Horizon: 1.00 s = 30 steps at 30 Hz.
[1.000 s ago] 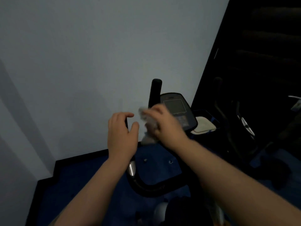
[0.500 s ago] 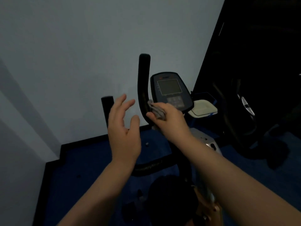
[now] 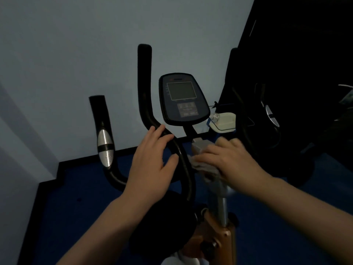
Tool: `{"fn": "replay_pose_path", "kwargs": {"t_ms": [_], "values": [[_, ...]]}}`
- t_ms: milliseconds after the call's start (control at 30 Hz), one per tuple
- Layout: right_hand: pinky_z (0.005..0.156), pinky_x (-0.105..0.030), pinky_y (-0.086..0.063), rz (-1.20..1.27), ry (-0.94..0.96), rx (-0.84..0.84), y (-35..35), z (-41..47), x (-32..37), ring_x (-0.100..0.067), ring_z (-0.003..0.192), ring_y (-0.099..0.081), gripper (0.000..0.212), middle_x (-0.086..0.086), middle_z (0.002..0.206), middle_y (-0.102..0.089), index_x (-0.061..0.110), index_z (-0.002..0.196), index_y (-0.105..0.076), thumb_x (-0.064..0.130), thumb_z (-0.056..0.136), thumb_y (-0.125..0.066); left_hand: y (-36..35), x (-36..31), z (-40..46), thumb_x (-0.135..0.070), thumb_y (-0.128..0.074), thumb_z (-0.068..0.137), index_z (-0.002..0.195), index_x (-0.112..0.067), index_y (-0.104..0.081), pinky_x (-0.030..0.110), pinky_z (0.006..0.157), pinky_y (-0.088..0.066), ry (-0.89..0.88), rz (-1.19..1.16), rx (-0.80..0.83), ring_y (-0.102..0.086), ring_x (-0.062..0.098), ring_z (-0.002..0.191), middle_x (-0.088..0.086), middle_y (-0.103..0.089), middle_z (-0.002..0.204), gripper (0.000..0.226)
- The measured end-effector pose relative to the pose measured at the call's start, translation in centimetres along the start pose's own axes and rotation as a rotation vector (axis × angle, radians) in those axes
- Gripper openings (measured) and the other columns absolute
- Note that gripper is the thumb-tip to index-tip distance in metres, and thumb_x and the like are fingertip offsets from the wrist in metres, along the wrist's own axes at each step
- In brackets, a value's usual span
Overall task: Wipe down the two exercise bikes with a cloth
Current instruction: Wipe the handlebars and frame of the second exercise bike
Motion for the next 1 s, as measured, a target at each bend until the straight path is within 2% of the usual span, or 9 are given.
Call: {"fn": "replay_pose_path", "kwargs": {"t_ms": [167,333,467,567,700,833,900,933,1000], "values": [[0.113,-0.036,-0.011,0.220,-0.255,-0.192,-0.5,-0.4,-0.4,-0.022,0.119,-0.054,0.038,0.000,0.109,-0.068,0.020,0.113,-0.065,0.021,0.076,-0.074,0.1,0.0,-0.3,-0.026,-0.052,0.094,0.140,-0.024,-0.044,0.030,0.118,-0.011,-0.003,0.026,0.011,-0.007,0.002,0.145,-0.013,-0.022,0.156,0.047],[0.119,-0.036,0.003,0.268,-0.064,-0.139,-1.9,-1.7,1.1,-0.012,0.128,-0.047,0.048,0.006,0.122,-0.062,0.023,0.125,-0.056,0.019,0.078,-0.066,0.0,0.0,-0.4,-0.025,-0.052,0.095,0.140,-0.026,-0.043,0.027,0.117,-0.009,0.001,0.047,0.023,-0.006,0.000,0.145,-0.016,-0.020,0.156,0.047],[0.118,-0.029,0.002,0.327,-0.191,-0.193,-0.9,0.2,-1.7,-0.012,0.118,-0.052,0.042,0.006,0.118,-0.063,0.021,0.125,-0.057,0.016,0.083,-0.063,0.2,0.1,-0.5,-0.024,-0.051,0.095,0.140,-0.027,-0.044,0.025,0.116,-0.009,0.011,0.039,0.007,-0.007,0.000,0.145,-0.017,-0.021,0.155,0.046],[0.094,-0.024,-0.034,0.403,-0.250,-0.205,-1.5,1.5,0.6,-0.018,0.103,-0.057,0.040,0.002,0.109,-0.065,0.020,0.120,-0.059,0.010,0.081,-0.061,0.9,0.2,-0.7,-0.023,-0.051,0.095,0.136,-0.025,-0.049,0.024,0.115,-0.016,0.035,0.007,-0.052,-0.020,0.001,0.142,-0.017,-0.029,0.152,0.041],[0.076,-0.036,-0.053,0.641,-0.246,-0.017,0.7,3.2,-1.7,-0.013,0.087,-0.063,0.017,0.005,0.092,-0.069,0.029,0.106,-0.062,0.031,0.089,-0.058,3.9,1.6,-2.1,-0.025,-0.048,0.092,0.123,-0.028,-0.058,0.005,0.101,-0.030,0.118,-0.117,-0.299,-0.044,-0.010,0.123,-0.020,-0.054,0.130,0.032],[0.075,-0.027,-0.051,0.812,-0.135,-0.368,6.0,6.5,0.6,-0.001,0.086,-0.061,0.016,0.015,0.089,-0.065,0.035,0.104,-0.058,0.032,0.088,-0.057,7.1,3.9,-3.6,-0.012,-0.051,0.093,0.114,-0.031,-0.060,-0.002,0.087,-0.032,0.184,-0.136,-0.497,-0.050,-0.015,0.109,-0.023,-0.058,0.117,0.030],[0.103,-0.036,-0.041,0.686,0.095,-0.182,4.1,7.3,6.0,-0.011,0.105,-0.058,0.032,0.008,0.108,-0.064,0.034,0.115,-0.057,0.022,0.085,-0.058,8.4,4.2,-3.6,-0.008,-0.050,0.090,0.111,-0.028,-0.060,-0.002,0.080,-0.034,0.160,-0.106,-0.560,-0.052,-0.015,0.098,-0.018,-0.059,0.109,0.031],[0.116,-0.039,-0.022,0.479,0.230,-0.043,2.3,6.9,8.6,-0.011,0.117,-0.052,0.039,0.008,0.119,-0.060,0.033,0.123,-0.053,0.023,0.086,-0.058,8.9,4.2,-3.6,-0.007,-0.050,0.089,0.111,-0.027,-0.061,-0.001,0.077,-0.035,0.148,-0.099,-0.578,-0.053,-0.015,0.094,-0.018,-0.059,0.107,0.031],[0.119,-0.035,0.008,0.216,0.389,0.115,-0.9,5.4,10.1,-0.001,0.126,-0.042,0.049,0.015,0.130,-0.052,0.032,0.137,-0.040,0.044,0.091,-0.051,9.4,4.8,-3.8,-0.007,-0.050,0.089,0.111,-0.026,-0.061,-0.001,0.078,-0.035,0.149,-0.104,-0.582,-0.054,-0.013,0.095,-0.016,-0.060,0.108,0.031]]}}
Point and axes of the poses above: each hand's wrist, its own z-axis towards the middle knuckle, its own y-axis out of the back of the hand, x = y × z, the point moved 8 cm from there along z, towards the middle knuckle
